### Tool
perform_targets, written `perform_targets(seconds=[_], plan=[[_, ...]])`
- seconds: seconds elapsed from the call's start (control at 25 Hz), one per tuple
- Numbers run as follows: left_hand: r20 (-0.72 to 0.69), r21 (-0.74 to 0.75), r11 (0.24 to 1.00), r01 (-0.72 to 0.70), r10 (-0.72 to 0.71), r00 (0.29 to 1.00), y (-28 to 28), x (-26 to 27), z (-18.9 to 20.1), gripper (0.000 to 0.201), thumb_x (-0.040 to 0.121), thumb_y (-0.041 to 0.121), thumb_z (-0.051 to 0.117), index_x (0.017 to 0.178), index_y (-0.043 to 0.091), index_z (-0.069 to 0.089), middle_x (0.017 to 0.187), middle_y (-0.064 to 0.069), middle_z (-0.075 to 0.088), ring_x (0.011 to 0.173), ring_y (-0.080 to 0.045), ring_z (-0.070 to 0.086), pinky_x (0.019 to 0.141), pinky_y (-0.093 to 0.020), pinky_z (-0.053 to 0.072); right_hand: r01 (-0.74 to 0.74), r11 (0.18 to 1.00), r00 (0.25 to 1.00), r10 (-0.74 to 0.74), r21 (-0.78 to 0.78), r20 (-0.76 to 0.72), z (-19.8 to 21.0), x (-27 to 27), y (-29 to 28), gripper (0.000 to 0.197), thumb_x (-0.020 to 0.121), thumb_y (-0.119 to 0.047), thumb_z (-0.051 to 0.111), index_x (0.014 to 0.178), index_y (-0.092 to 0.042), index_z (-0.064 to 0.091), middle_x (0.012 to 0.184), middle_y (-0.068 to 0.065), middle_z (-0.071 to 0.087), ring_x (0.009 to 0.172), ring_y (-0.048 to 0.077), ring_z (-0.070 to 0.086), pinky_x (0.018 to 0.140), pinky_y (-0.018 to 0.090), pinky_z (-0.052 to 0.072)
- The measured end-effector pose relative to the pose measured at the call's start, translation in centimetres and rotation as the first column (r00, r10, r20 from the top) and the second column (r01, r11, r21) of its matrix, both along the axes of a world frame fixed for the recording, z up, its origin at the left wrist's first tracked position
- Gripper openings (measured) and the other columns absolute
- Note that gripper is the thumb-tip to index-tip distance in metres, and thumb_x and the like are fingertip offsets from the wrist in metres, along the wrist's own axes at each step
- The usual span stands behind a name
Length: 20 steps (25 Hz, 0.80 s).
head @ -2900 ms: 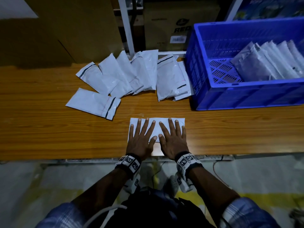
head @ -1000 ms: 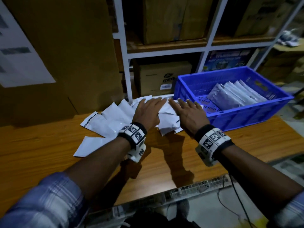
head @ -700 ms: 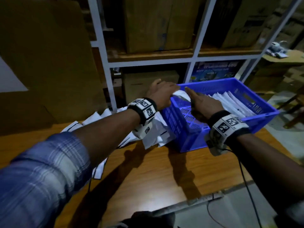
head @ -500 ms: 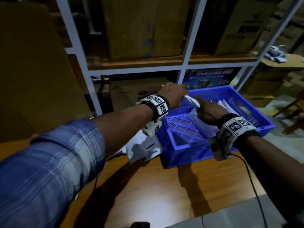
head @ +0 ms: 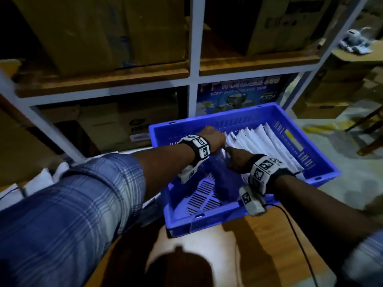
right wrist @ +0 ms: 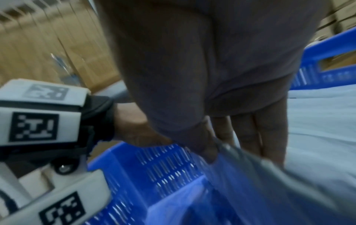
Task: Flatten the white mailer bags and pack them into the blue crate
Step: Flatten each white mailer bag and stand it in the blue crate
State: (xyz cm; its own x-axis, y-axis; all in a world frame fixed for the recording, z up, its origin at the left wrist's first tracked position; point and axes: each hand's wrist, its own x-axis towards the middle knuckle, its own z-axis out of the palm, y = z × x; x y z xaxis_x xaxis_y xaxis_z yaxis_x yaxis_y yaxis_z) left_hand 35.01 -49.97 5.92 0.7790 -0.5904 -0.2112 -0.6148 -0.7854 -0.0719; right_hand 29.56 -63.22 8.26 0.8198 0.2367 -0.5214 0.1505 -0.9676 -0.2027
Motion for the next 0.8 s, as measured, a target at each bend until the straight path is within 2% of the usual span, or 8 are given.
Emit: perform_targets(seconds=[0.08, 0.16, 0.24, 0.4, 0.52, 0.6, 0.68, 0.8], plan=[[-0.045, -0.010, 1.000, -0.011, 0.010, 0.999, -0.8, 0.8, -1.3, 0.028, 0.094, 0.012, 0.056, 0.119, 0.014, 0.068, 0.119, -0.008, 0.070, 0.116, -0.029, 0.060, 0.104, -0.033, 0.034, -0.010, 1.000, 1.000, 0.010, -0.023, -0.022, -0.2, 0.4, -0.3, 0.014, 0.095, -0.010, 0.051, 0.108, -0.014, 0.048, 0.110, 0.021, 0.055, 0.096, 0.028, 0.056, 0.072, 0.027, 0.035], [-0.090, -0.010, 0.998, -0.056, 0.054, 0.994, -1.3, 1.5, -2.3, 0.027, 0.097, 0.012, 0.052, 0.119, 0.011, 0.067, 0.124, -0.011, 0.066, 0.121, -0.029, 0.055, 0.107, -0.034, 0.029, -0.016, 1.000, 0.999, 0.015, -0.021, -0.037, -0.1, 0.9, -0.8, 0.036, 0.093, -0.011, 0.055, 0.129, -0.010, 0.050, 0.125, 0.021, 0.059, 0.113, 0.032, 0.058, 0.083, 0.029, 0.043], [-0.115, -0.014, 0.998, -0.069, 0.067, 0.991, -2.0, 2.0, -3.1, 0.026, 0.096, 0.015, 0.053, 0.118, 0.012, 0.068, 0.127, -0.012, 0.064, 0.128, -0.029, 0.051, 0.115, -0.035, 0.020, 0.003, 1.000, 1.000, -0.003, 0.000, -0.001, 0.2, 1.3, -1.3, 0.044, 0.092, -0.017, 0.059, 0.135, -0.008, 0.051, 0.130, 0.020, 0.059, 0.120, 0.032, 0.056, 0.088, 0.029, 0.044], [-0.155, 0.003, 0.999, -0.043, 0.043, 0.987, -2.6, 2.6, -4.1, 0.020, 0.095, 0.017, 0.055, 0.108, 0.014, 0.070, 0.119, -0.008, 0.069, 0.121, -0.023, 0.056, 0.114, -0.028, 0.016, 0.025, 0.996, 0.999, -0.027, 0.081, 0.030, 0.8, 2.0, -1.1, 0.028, 0.094, -0.022, 0.057, 0.114, -0.005, 0.066, 0.118, 0.018, 0.066, 0.110, 0.033, 0.061, 0.078, 0.027, 0.044], [-0.145, -0.018, 0.999, -0.039, 0.036, 0.989, -2.1, 3.1, -4.9, 0.030, 0.092, 0.029, 0.051, 0.110, 0.016, 0.071, 0.117, -0.006, 0.069, 0.124, -0.019, 0.051, 0.107, -0.018, 0.015, 0.009, 0.995, 0.990, 0.004, 0.095, -0.144, 0.0, 1.9, -0.2, 0.032, 0.099, -0.017, 0.052, 0.128, -0.002, 0.059, 0.129, 0.018, 0.060, 0.120, 0.033, 0.056, 0.089, 0.030, 0.044], [-0.140, -0.144, 0.989, -0.041, 0.021, 0.990, -1.8, 3.2, -5.2, 0.037, 0.076, 0.032, 0.054, 0.105, 0.020, 0.074, 0.107, -0.004, 0.071, 0.109, -0.020, 0.055, 0.109, -0.026, 0.024, 0.000, 0.998, 0.977, 0.014, 0.066, -0.214, -0.8, 2.1, -0.2, 0.040, 0.100, -0.022, 0.052, 0.136, -0.005, 0.052, 0.138, 0.017, 0.054, 0.126, 0.030, 0.051, 0.094, 0.028, 0.040], [-0.068, -0.281, 0.960, 0.007, -0.028, 0.997, -1.2, 2.8, -4.7, 0.035, 0.076, 0.025, 0.062, 0.110, 0.021, 0.070, 0.114, -0.005, 0.066, 0.112, -0.027, 0.055, 0.103, -0.035, 0.030, -0.011, 0.999, 0.964, 0.019, 0.034, -0.265, -1.4, 2.3, -0.4, 0.046, 0.102, -0.023, 0.049, 0.144, -0.006, 0.044, 0.147, 0.016, 0.045, 0.135, 0.027, 0.043, 0.101, 0.026, 0.033], [0.031, -0.249, 0.966, -0.068, 0.078, 0.996, -0.6, 2.5, -3.6, 0.035, 0.082, 0.017, 0.066, 0.116, 0.020, 0.058, 0.125, -0.006, 0.055, 0.113, -0.031, 0.049, 0.090, -0.039, 0.036, 0.017, 0.999, 0.952, -0.003, 0.042, -0.306, -2.3, 2.7, -0.7, 0.060, 0.101, -0.031, 0.050, 0.150, -0.003, 0.030, 0.157, 0.014, 0.031, 0.141, 0.021, 0.035, 0.111, 0.027, 0.027]])
